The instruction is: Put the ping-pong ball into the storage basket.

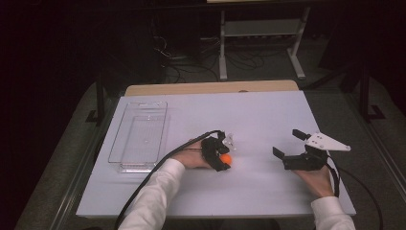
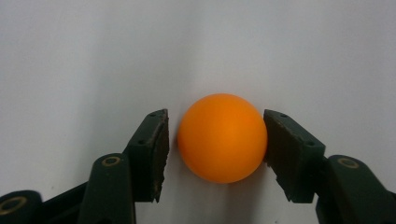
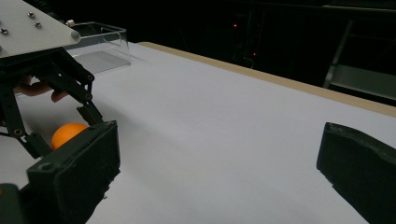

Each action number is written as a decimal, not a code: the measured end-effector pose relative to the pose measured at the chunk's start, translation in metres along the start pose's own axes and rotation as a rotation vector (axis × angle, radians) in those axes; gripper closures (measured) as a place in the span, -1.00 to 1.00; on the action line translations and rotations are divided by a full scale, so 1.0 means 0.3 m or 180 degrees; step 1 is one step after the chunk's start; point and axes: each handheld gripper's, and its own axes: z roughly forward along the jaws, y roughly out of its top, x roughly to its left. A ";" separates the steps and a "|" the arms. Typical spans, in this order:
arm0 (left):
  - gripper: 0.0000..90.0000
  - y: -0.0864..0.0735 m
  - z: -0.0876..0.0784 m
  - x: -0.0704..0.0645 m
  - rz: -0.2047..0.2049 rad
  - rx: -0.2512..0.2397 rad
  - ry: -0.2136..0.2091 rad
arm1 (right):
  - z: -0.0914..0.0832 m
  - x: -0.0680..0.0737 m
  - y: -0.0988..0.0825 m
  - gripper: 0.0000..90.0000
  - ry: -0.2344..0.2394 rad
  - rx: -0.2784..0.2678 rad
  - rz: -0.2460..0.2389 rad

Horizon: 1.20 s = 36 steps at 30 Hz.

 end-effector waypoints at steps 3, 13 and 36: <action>0.04 -0.001 -0.001 0.001 0.0004 0.0004 0.0010 | 0.000 0.001 0.000 -1.00 0.0000 0.0002 -0.0002; 0.12 -0.001 -0.007 0.001 0.0036 0.0005 0.0062 | 0.000 0.001 0.000 -1.00 0.0002 0.0002 -0.0004; 0.12 -0.007 -0.131 0.005 -0.0008 -0.0075 0.0175 | 0.006 0.006 -0.001 -1.00 0.0033 0.0027 -0.0016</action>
